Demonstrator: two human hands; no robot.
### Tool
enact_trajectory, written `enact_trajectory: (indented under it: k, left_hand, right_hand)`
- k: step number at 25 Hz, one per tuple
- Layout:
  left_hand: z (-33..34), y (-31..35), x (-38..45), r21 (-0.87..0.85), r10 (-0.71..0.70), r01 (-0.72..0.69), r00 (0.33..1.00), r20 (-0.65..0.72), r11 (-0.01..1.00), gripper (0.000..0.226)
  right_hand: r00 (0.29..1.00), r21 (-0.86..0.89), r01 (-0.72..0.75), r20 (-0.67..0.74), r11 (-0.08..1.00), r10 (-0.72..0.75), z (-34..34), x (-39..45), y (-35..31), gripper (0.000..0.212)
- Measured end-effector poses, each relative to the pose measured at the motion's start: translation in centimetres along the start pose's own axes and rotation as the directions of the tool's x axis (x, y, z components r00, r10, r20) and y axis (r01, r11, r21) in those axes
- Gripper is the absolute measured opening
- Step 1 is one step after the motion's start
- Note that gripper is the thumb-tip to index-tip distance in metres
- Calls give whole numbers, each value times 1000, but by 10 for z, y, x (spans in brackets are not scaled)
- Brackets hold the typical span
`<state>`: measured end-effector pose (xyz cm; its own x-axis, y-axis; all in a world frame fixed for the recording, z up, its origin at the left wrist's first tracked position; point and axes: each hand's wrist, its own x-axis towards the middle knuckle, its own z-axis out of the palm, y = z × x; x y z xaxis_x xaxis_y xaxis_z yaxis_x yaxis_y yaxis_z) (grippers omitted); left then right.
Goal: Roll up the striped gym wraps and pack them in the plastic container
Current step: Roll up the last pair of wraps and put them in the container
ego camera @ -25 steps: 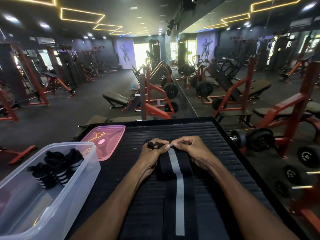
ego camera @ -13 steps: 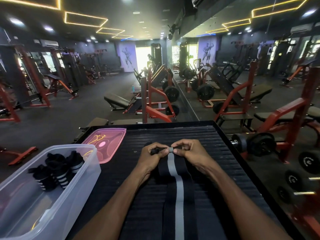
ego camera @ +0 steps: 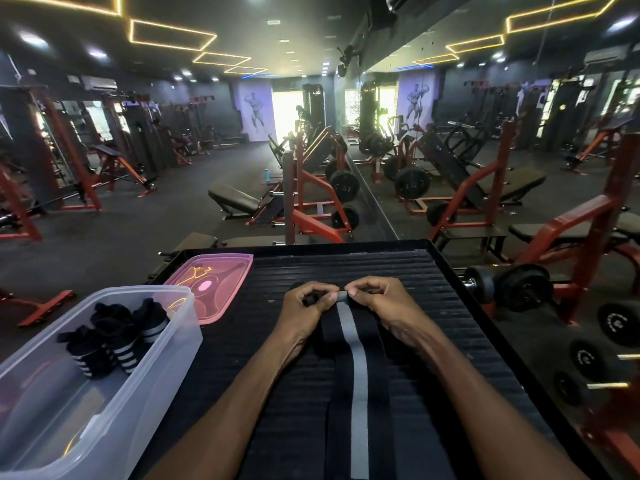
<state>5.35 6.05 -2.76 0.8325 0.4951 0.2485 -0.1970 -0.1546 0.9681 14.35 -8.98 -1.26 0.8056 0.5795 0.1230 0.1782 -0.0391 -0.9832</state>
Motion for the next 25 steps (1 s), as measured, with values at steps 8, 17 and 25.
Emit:
enact_trajectory:
  k: [8, 17, 25]
  left_hand:
    - [0, -3, 1, -89, -209, 211, 978, 24, 973, 6]
    - [1, -4, 1, -60, -69, 67, 997, -34, 996, 20]
    - [1, -5, -1, -39, 50, -52, 997, -54, 998, 13]
  right_hand:
    - [992, -121, 73, -93, 990, -85, -1, -3, -5, 33]
    - [995, -100, 72, -64, 992, -79, -1, -1, -4, 15]
    - [999, -22, 29, -20, 999, -29, 0, -2, -5, 14]
